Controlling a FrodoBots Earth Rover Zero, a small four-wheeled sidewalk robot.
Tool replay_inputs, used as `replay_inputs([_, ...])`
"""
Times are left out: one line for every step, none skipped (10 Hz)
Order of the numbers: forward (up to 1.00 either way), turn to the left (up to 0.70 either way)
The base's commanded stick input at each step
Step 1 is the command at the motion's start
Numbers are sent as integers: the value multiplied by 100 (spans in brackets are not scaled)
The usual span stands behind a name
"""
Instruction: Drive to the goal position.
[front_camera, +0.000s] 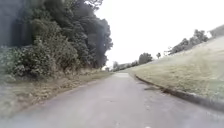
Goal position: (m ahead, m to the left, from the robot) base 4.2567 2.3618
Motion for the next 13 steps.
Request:
replay_inputs([45, 0])
replay_inputs([45, 0])
replay_inputs([45, 0])
replay_inputs([45, 0])
replay_inputs([45, 0])
replay_inputs([45, 0])
replay_inputs([45, 0])
replay_inputs([45, 0])
replay_inputs([45, 0])
replay_inputs([45, 0])
replay_inputs([45, 0])
replay_inputs([45, 0])
replay_inputs([45, 0])
